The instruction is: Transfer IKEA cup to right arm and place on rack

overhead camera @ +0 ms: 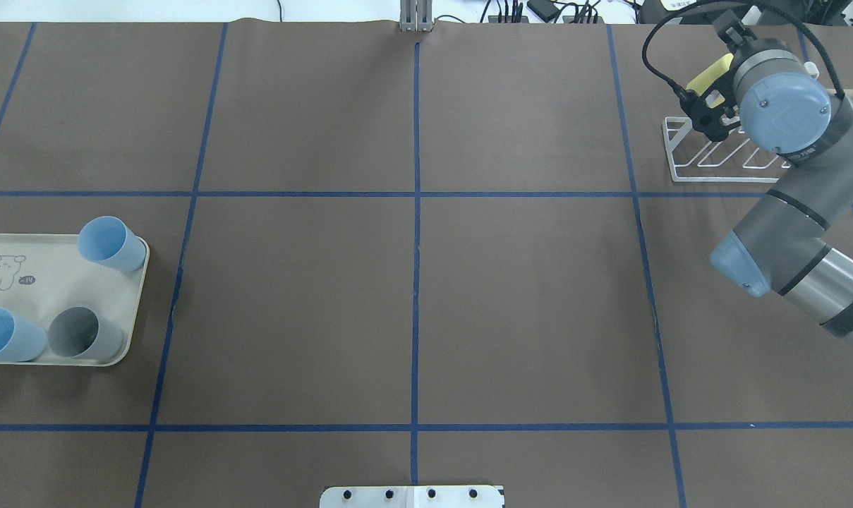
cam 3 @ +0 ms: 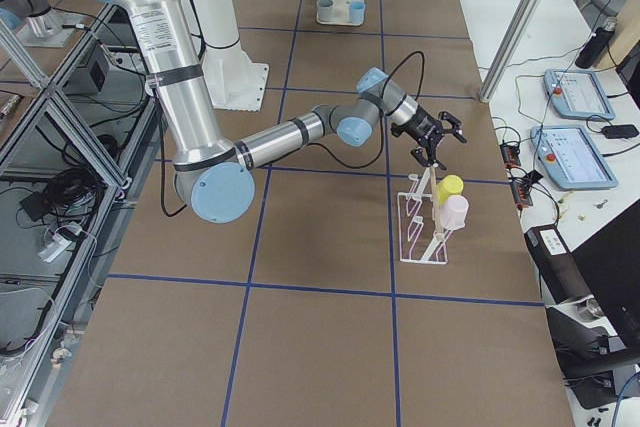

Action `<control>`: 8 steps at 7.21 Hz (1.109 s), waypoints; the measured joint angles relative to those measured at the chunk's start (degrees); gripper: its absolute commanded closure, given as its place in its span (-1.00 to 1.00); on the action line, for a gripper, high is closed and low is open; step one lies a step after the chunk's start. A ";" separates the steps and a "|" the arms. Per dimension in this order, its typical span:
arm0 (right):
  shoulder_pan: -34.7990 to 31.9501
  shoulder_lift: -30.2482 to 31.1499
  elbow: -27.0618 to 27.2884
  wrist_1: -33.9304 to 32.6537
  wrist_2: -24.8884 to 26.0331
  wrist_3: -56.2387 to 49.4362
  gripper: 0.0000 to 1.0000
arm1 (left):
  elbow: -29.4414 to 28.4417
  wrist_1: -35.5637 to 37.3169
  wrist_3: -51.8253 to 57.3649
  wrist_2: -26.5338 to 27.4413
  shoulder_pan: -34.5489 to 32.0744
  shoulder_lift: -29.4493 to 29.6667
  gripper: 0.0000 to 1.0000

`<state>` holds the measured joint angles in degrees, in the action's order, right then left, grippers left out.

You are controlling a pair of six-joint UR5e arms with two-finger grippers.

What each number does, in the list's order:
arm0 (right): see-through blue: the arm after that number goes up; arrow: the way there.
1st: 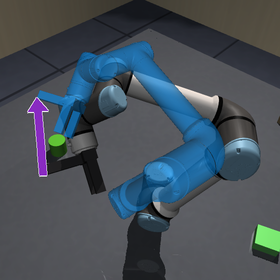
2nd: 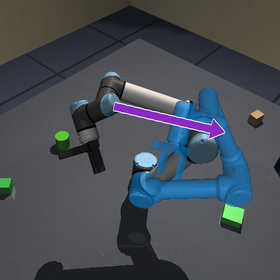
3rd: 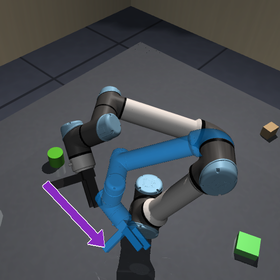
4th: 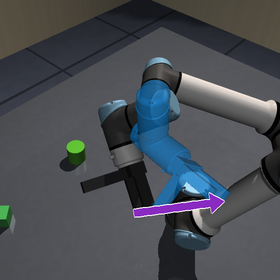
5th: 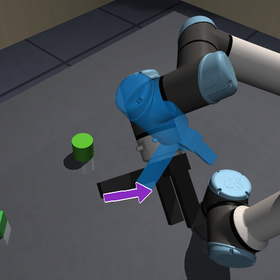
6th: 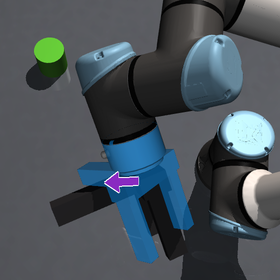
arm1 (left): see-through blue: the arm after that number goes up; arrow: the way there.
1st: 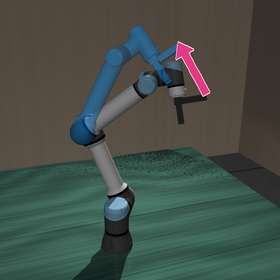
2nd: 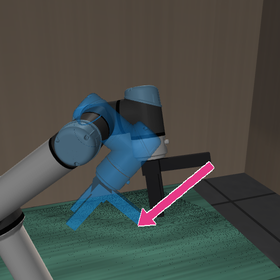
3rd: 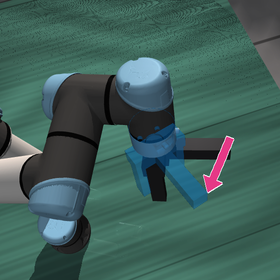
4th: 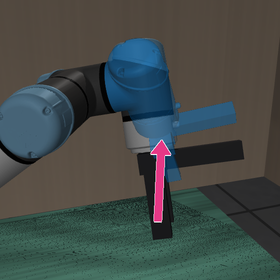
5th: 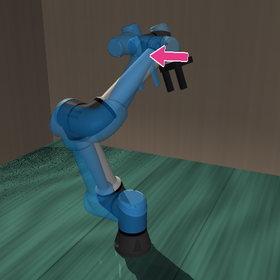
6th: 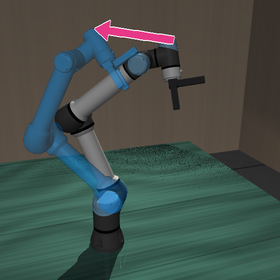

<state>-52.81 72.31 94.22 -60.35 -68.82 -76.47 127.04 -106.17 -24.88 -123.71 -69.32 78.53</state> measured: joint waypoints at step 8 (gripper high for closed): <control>6.85 0.47 16.09 0.46 -27.85 80.83 -0.98 | -12.88 -30.35 -22.60 7.09 11.40 -2.90 -1.00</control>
<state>-45.95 72.78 110.30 -59.89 -96.67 4.36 114.15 -136.52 -47.49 -116.62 -57.92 75.62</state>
